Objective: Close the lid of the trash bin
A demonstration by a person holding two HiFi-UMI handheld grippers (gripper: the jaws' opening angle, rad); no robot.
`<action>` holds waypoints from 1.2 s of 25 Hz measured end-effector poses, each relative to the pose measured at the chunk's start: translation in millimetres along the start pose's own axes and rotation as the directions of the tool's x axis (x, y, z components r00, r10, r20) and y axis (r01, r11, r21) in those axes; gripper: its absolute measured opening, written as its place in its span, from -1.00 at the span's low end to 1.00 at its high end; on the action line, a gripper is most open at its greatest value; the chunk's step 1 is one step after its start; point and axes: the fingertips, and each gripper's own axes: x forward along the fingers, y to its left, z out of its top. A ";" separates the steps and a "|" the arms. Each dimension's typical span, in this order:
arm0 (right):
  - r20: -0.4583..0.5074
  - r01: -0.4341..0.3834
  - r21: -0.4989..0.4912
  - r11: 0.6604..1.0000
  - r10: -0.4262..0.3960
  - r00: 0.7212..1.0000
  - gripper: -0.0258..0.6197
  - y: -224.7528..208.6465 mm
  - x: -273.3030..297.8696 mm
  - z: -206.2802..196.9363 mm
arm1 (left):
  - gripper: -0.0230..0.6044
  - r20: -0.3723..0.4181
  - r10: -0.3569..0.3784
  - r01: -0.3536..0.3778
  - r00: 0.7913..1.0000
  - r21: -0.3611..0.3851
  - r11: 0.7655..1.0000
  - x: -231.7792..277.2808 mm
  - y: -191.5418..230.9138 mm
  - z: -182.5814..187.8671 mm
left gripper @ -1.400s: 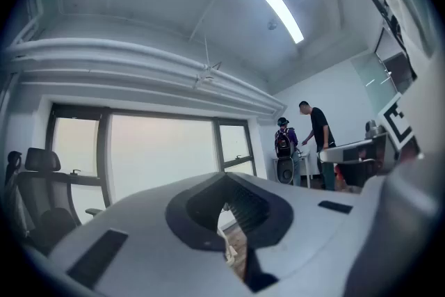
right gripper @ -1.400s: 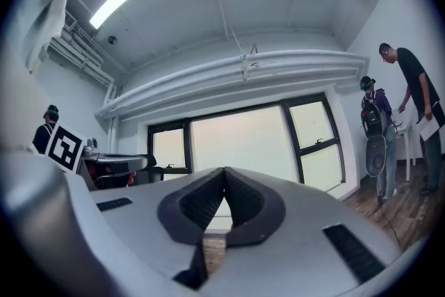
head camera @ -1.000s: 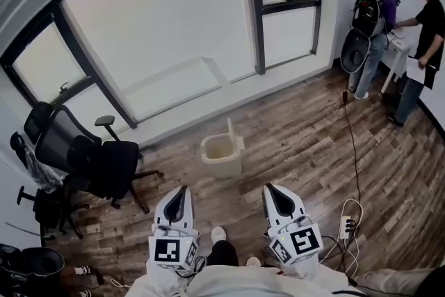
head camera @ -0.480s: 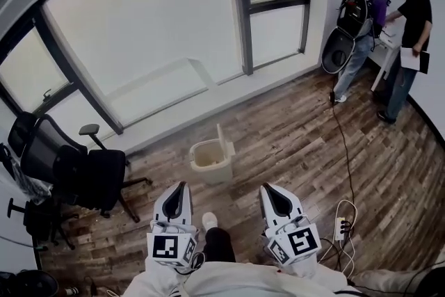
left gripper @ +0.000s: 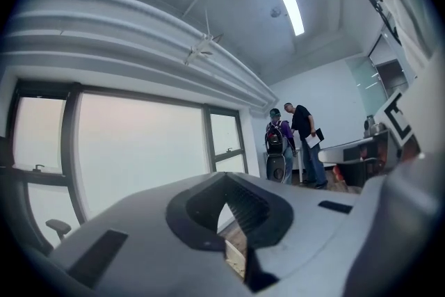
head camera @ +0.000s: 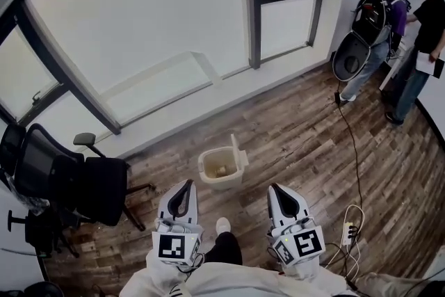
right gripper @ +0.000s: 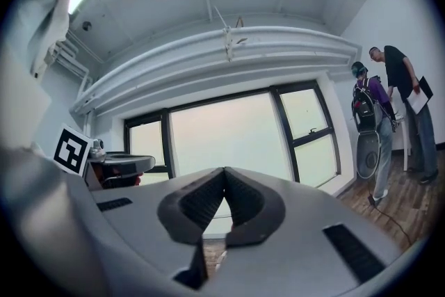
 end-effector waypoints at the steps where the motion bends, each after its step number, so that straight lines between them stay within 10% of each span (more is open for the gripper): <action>1: -0.004 0.006 -0.009 1.000 -0.006 1.000 -0.85 0.4 19.9 1.2 | -0.90 -0.002 0.000 0.000 1.000 0.000 1.000 13.2 16.1 -0.4; 20: -0.145 -0.032 -0.078 0.996 0.021 0.989 -0.85 41.9 256.4 -29.8 | -0.90 -0.049 0.017 -0.021 0.999 -0.089 0.996 132.6 208.8 -66.2; 30: -0.208 -0.047 -0.076 0.996 0.031 0.978 -0.85 23.0 276.2 -47.0 | -0.90 -0.107 0.051 -0.066 0.993 -0.144 0.987 153.8 215.4 -107.1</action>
